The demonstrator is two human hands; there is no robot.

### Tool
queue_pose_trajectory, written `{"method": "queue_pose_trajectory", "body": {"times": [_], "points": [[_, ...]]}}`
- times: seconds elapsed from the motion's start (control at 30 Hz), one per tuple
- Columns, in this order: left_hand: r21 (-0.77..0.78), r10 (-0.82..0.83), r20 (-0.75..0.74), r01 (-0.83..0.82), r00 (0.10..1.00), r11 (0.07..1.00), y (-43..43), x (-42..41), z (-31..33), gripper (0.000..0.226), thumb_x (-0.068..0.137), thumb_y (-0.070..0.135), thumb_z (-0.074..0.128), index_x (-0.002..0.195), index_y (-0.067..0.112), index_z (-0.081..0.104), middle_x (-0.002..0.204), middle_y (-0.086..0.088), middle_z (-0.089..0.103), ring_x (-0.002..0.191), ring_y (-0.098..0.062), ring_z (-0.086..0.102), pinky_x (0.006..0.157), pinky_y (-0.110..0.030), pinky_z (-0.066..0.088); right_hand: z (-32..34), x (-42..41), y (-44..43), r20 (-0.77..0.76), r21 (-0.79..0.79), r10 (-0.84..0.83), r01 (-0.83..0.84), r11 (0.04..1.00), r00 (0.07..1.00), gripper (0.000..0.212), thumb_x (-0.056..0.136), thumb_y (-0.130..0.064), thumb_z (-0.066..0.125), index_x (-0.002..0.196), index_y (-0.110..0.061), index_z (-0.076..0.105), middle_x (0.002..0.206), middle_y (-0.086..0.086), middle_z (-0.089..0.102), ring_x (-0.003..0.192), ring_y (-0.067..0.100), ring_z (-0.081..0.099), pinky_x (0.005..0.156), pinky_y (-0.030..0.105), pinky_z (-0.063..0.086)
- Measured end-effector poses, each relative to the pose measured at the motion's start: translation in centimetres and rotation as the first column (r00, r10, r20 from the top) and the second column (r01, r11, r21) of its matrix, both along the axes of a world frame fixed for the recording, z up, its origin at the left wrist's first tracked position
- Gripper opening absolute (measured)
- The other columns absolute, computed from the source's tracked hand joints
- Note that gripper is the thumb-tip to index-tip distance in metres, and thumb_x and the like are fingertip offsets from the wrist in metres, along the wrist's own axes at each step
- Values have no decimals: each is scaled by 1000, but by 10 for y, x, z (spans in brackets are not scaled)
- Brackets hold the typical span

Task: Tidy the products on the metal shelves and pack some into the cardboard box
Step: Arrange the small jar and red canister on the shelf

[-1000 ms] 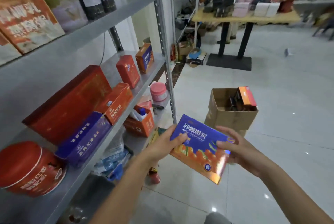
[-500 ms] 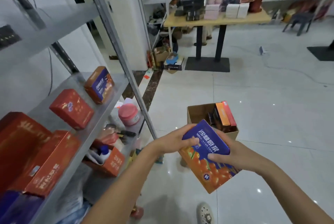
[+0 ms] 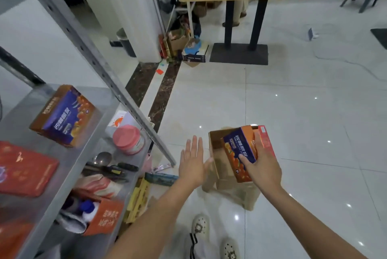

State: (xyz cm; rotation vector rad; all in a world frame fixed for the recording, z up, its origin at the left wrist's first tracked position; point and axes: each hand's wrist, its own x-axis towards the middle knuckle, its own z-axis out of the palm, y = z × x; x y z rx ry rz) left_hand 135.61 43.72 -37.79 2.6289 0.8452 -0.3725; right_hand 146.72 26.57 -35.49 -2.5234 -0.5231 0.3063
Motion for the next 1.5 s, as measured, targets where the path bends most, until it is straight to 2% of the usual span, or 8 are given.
{"method": "queue_pose_trajectory", "body": {"times": [0.2, 0.4, 0.6, 0.8, 1.13, 1.27, 1.37, 1.5], "points": [[89, -78, 69, 71, 995, 993, 18, 68, -85, 79, 84, 59, -12, 149, 17, -22, 156, -2, -25, 142, -23, -24, 121, -43, 0, -88, 36, 47, 55, -215, -27, 38, 976, 998, 85, 89, -49, 60, 153, -23, 10, 119, 11, 55, 100, 23, 60, 79, 35, 56], [69, -94, 121, 86, 988, 994, 37, 100, -155, 66, 98, 43, 15, 153, 8, 8, 162, -11, 16, 148, -25, 10, 117, -45, 18, -165, 42, 78, 55, -450, 36, -7, 893, 998, 88, 84, -33, 72, 151, -2, 22, 127, 17, 54, 103, 28, 61, 82, 36, 54], [25, -104, 171, 101, 980, 995, 40, 100, -177, 66, 98, 42, 8, 154, 13, -9, 164, -5, -8, 150, -16, -10, 121, -39, 1, -214, 49, 86, 49, -526, 70, -34, 850, 996, 105, 58, -5, 87, 146, 6, 31, 129, 28, 52, 105, 39, 59, 84, 46, 53], [87, -102, 171, 88, 980, 992, 41, 100, -183, 64, 100, 41, 14, 154, 8, 3, 164, -10, 8, 150, -22, 9, 119, -43, 17, -241, 60, 92, 9, -538, 194, -159, 828, 981, 110, 80, -15, 70, 152, -5, -11, 161, 16, -12, 149, 28, -9, 121, 42, 5], [88, -109, 103, 100, 989, 991, 39, 100, -182, 68, 99, 48, 11, 155, 10, -3, 164, -10, 1, 151, -22, 3, 120, -41, 8, -250, 63, 95, -24, -602, 217, -187, 776, 976, 106, 88, -20, 62, 147, -8, -25, 157, 14, -27, 145, 28, -25, 121, 41, -5], [-37, -176, 68, 179, 982, 983, 47, 100, -173, 79, 89, 65, -6, 149, 17, -25, 158, -2, -31, 147, -17, -23, 119, -35, -11, -234, 72, 92, -57, -596, 295, -269, 757, 954, 87, 100, -38, 40, 146, -7, -27, 153, 12, -34, 138, 23, -39, 113, 35, -24], [-52, -194, 33, 195, 980, 979, 57, 87, -154, 91, 73, 78, -22, 142, 20, -36, 147, 3, -45, 142, -16, -33, 118, -36, -15, -201, 75, 83, -55, -522, 408, -375, 766, 911, 71, 103, -43, 26, 150, -9, -14, 157, 11, -21, 146, 24, -21, 116, 35, -9], [-43, -38, -23, 37, 999, 998, 57, 49, -101, 100, 63, 81, -28, 138, 16, -36, 143, 2, -46, 142, -20, -32, 114, -36, -19, -148, 72, 62, 0, -421, 480, -436, 795, 877, 68, 101, -46, 3, 144, -6, 36, 148, 16, 43, 140, 28, 32, 119, 40, 18]]}}
